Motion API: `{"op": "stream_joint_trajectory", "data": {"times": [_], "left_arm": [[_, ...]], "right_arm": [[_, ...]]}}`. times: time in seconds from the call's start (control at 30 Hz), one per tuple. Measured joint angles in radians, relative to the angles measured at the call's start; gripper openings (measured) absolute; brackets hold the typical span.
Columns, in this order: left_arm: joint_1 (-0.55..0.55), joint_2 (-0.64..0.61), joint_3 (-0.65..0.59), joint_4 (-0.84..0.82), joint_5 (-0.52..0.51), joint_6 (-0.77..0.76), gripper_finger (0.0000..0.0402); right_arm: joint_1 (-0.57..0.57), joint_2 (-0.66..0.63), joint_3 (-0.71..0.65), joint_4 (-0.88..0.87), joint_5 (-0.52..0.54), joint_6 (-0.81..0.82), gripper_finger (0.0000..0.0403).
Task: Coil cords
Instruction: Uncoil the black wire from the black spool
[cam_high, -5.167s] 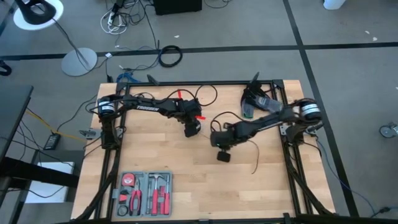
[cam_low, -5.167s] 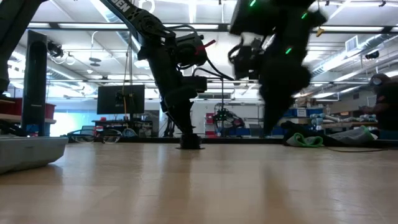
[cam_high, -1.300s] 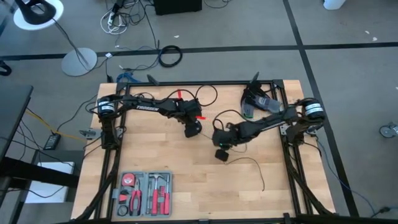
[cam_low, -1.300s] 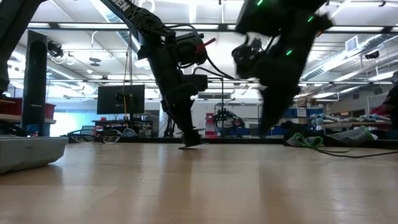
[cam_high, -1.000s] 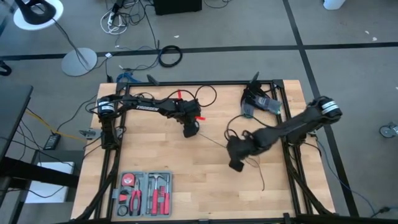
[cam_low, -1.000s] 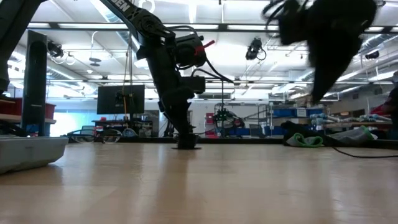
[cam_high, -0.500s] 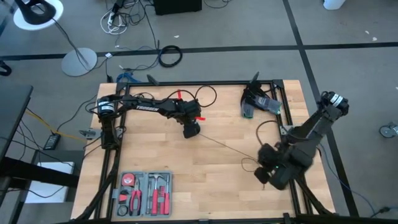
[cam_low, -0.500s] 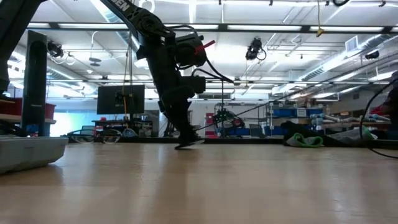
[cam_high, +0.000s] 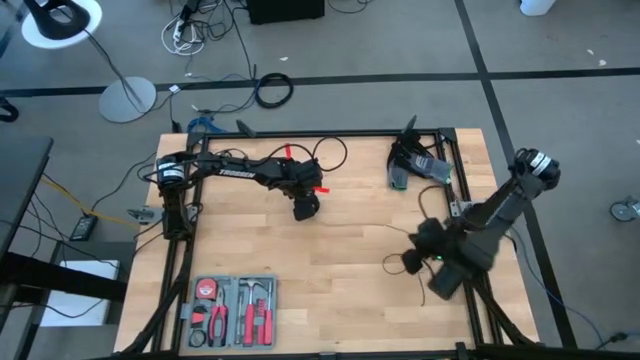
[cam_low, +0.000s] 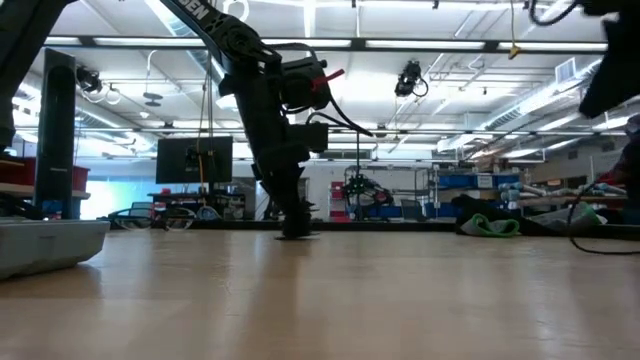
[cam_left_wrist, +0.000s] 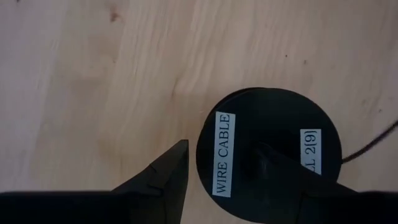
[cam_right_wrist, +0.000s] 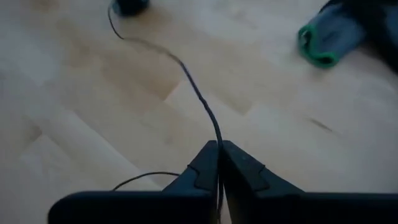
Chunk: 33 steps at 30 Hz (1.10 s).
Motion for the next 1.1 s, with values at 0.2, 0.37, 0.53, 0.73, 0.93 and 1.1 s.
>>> {"op": "stream_joint_trajectory", "data": {"times": [0.2, 0.37, 0.53, 0.73, 0.93, 1.1], "left_arm": [[0.000, 0.000, 0.000, 0.000, 0.003, 0.000, 0.0165], [0.000, 0.000, 0.000, 0.001, 0.004, 0.000, 0.0165], [0.000, 0.000, 0.000, 0.005, 0.006, 0.000, 0.0165], [0.000, 0.001, 0.000, 0.007, 0.008, 0.000, 0.0165], [0.000, 0.001, 0.000, 0.012, 0.008, -0.006, 0.0165], [0.000, 0.001, 0.000, 0.012, 0.008, -0.007, 0.0165]], "right_arm": [[-0.206, 0.000, -0.049, 0.343, -0.066, -0.419, 0.0038], [-0.360, 0.000, -0.049, 0.525, -0.237, -0.672, 0.0040], [-0.504, 0.000, -0.049, 0.732, -0.333, -0.957, 0.0052], [-0.659, 0.000, -0.049, 0.924, -0.397, -1.302, 0.0098], [-0.757, 0.077, -0.049, 1.060, -0.425, -1.497, 0.0159], [-0.803, 0.282, -0.049, 1.272, -0.517, -1.641, 0.0198]]}}
